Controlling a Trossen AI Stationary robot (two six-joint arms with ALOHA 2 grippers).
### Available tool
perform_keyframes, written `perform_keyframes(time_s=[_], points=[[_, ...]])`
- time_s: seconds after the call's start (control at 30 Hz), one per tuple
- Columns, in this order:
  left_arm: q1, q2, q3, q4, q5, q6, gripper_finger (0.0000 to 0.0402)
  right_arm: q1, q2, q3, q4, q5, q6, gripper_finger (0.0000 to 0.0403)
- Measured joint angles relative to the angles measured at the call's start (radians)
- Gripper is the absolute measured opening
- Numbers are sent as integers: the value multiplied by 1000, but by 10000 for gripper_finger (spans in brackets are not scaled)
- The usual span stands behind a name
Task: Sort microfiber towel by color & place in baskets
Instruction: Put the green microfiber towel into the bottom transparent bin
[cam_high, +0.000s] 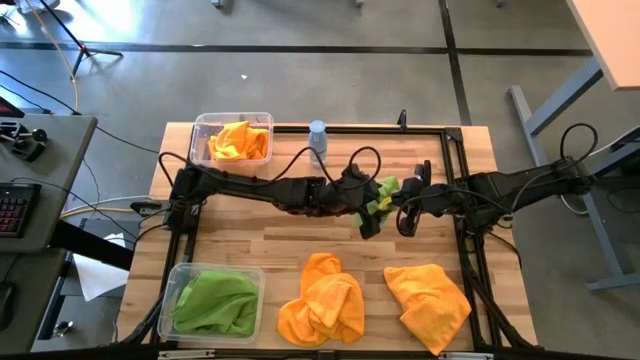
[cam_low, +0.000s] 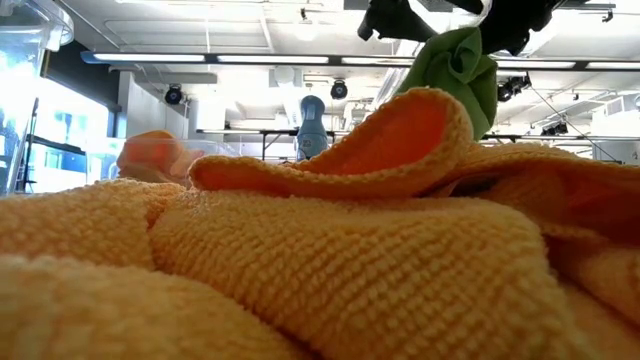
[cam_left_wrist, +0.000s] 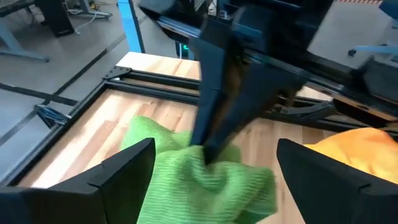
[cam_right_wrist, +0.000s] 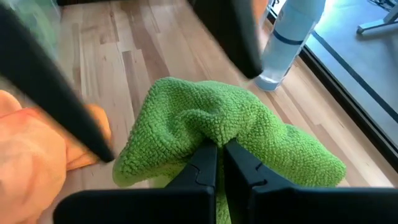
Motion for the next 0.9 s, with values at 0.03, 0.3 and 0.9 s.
perform_keyframes(time_s=[0.03, 0.3, 0.9], points=[[-3, 0, 0, 0, 0, -11, 325, 0, 0, 0, 8, 0, 0, 0], [-22, 4, 0, 2, 0, 6, 326, 0, 0, 0, 188, -100, -83, 0], [-23, 8, 0, -110, -39, 32, 307, 0, -45, 0, 264, -147, -79, 0]])
